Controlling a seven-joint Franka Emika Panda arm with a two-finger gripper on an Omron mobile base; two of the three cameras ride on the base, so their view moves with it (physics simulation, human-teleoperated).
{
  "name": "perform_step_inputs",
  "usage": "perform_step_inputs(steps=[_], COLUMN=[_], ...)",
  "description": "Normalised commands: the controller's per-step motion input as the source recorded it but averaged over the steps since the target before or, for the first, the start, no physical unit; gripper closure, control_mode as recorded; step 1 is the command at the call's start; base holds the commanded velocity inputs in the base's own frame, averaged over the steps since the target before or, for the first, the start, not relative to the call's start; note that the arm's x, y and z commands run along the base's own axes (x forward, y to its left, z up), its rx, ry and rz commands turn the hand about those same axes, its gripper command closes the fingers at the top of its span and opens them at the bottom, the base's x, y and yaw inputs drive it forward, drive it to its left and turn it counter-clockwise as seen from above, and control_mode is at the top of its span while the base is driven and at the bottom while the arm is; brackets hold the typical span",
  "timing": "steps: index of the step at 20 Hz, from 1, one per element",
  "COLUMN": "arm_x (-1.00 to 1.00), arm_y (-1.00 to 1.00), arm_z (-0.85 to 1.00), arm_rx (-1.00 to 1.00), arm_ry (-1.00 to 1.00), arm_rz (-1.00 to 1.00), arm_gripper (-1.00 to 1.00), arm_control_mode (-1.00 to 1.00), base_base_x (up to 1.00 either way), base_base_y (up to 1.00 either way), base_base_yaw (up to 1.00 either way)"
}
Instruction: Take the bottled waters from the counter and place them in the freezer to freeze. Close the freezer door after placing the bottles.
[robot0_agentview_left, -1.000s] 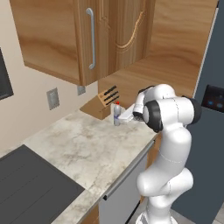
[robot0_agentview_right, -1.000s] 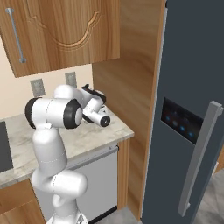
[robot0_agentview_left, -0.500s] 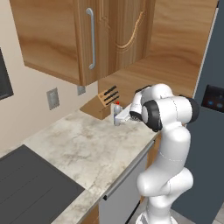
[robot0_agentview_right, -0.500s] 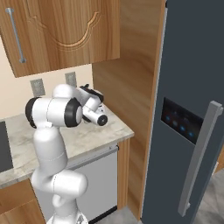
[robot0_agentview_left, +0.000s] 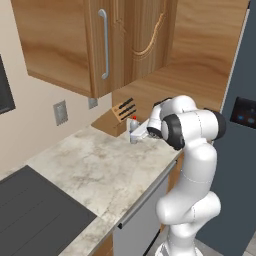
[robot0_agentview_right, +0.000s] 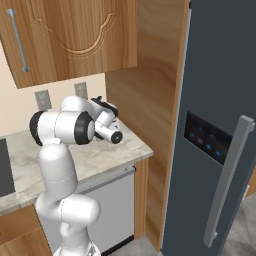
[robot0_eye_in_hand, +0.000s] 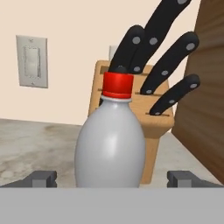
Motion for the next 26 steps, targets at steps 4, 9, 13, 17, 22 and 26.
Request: perform_step_inputs(steps=[4, 9, 13, 17, 22, 26], arm_x=[0.01, 0.05, 0.07, 0.04, 0.04, 0.04], arm_y=[0.04, 0.07, 0.05, 0.02, 0.0, 0.0], arm_z=[0.0, -0.01, -0.02, -0.04, -0.02, -0.01], arm_rx=[0.0, 0.0, 0.0, 0.0, 0.0, 0.0], arm_ry=[0.0, 0.0, 0.0, 0.0, 0.0, 0.0], arm_rz=[0.0, 0.0, 0.0, 0.0, 0.0, 0.0], arm_gripper=[-1.0, -1.0, -1.0, -1.0, 1.0, 1.0], arm_control_mode=[-1.0, -1.0, -1.0, -1.0, -1.0, -1.0], base_base_x=[0.0, 0.0, 0.0, 0.0, 0.0, 0.0], base_base_y=[0.0, 0.0, 0.0, 0.0, 0.0, 0.0], base_base_yaw=[0.0, 0.0, 0.0, 0.0, 0.0, 0.0])
